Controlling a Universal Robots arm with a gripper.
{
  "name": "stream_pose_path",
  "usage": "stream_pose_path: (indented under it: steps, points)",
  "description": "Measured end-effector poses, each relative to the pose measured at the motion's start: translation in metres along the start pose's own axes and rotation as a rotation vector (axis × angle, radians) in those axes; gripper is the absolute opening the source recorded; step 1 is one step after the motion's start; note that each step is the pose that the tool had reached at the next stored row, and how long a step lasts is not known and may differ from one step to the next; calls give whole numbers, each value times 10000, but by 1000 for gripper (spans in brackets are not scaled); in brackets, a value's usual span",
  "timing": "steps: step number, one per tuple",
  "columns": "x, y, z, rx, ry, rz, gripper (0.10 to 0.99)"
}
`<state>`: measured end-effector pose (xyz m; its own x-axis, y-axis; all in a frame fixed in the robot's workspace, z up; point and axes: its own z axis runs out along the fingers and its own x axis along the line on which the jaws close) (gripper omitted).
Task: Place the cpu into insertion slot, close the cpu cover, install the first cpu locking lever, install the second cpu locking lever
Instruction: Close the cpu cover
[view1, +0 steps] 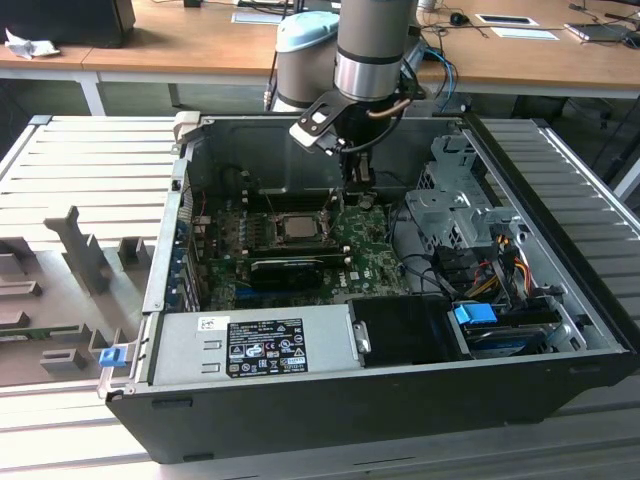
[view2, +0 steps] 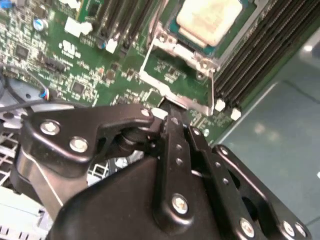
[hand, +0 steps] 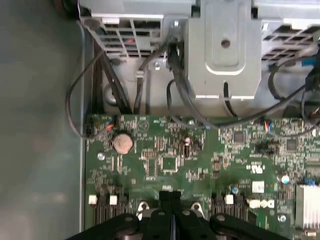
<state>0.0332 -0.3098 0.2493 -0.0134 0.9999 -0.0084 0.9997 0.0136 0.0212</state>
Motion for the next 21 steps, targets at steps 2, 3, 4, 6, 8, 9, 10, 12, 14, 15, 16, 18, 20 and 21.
stream_pose_path:
  steps: [2,3,4,6,8,9,10,12,14,15,16,18,20,21]
  points:
    - [0,-35,-1,-16,0,-2,106]
    - [-1,-57,0,-18,1,-34,106]
    - [-4,-78,2,-20,4,-120,106]
    - [-12,-102,6,-21,6,-218,106]
    - [-27,-132,9,-21,7,-275,106]
    - [-30,-166,12,-22,11,-314,106]
    - [-31,-181,11,-21,9,-330,106]
    - [-31,-214,12,-21,9,-351,106]
    - [-30,-270,14,-21,9,-391,106]
    - [-30,-303,17,-22,10,-417,106]
    - [-29,-321,20,-23,13,-432,106]
    - [-29,-339,34,-22,12,-463,106]
    - [-28,-351,66,-23,13,-493,106]
    - [-28,-357,79,-22,13,-504,106]
